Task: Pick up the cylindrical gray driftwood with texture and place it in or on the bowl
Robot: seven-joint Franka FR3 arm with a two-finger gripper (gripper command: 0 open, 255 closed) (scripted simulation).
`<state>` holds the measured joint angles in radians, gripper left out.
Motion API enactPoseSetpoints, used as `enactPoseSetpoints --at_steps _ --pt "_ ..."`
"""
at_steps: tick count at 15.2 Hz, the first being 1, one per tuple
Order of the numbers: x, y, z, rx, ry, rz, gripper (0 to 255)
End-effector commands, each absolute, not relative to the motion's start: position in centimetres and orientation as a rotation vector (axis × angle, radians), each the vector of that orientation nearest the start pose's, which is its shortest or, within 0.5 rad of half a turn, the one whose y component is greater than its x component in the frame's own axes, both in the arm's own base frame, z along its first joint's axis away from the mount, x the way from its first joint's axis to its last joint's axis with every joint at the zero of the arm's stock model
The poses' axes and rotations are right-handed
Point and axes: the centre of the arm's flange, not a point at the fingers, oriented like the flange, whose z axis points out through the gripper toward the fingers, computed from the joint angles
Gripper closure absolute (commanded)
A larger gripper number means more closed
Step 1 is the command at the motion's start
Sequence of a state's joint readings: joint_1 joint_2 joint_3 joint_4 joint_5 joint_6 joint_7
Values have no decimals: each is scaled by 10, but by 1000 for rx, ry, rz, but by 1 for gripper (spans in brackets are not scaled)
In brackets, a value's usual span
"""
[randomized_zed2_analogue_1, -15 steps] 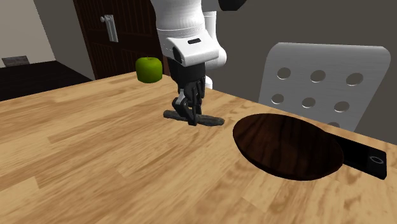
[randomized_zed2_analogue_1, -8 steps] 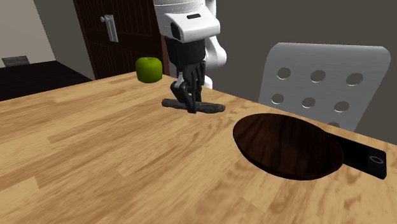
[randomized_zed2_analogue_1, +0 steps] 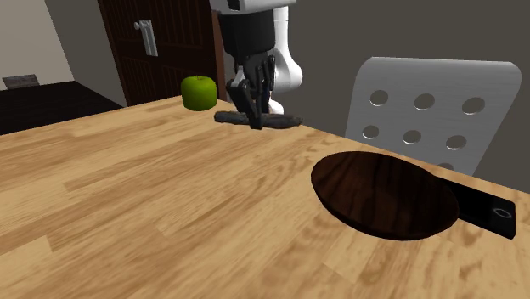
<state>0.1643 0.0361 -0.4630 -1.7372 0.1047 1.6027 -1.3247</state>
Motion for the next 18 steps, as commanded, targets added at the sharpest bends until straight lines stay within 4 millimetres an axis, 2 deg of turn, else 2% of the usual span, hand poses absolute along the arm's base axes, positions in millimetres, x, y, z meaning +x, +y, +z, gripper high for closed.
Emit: enactPoseSetpoints --at_steps 1,6,18 --pt "535 -149 542 -2588 -1435 76 255" --pt "535 -149 567 -2588 -1435 76 255" --pt "649 -40 564 -2588 -1435 76 255"
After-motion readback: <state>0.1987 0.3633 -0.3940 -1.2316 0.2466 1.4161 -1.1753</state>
